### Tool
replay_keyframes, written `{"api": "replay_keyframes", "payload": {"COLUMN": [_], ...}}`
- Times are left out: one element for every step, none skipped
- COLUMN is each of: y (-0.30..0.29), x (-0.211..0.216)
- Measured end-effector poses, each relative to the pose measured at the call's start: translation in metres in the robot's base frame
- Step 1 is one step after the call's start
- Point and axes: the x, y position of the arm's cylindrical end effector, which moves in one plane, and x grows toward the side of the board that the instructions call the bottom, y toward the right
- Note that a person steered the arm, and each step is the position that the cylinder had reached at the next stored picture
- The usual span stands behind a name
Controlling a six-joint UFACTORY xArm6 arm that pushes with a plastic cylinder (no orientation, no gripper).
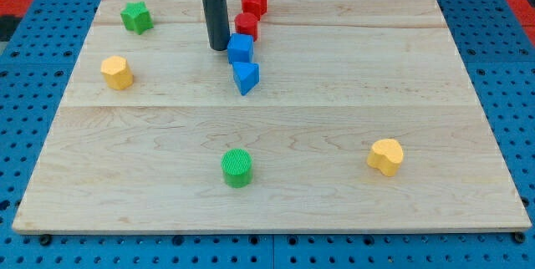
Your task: Move the red circle slightly towards the right side
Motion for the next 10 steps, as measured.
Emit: {"api": "replay_keyframes", "payload": {"y": [0.011, 0.011, -0.033, -0.037, -0.015, -0.011, -0.003, 0.018, 0.028, -0.003], "x": [0.002, 0.002, -0.005, -0.035, -0.061, -0.060, -0.053, -0.051, -0.051, -0.071]}}
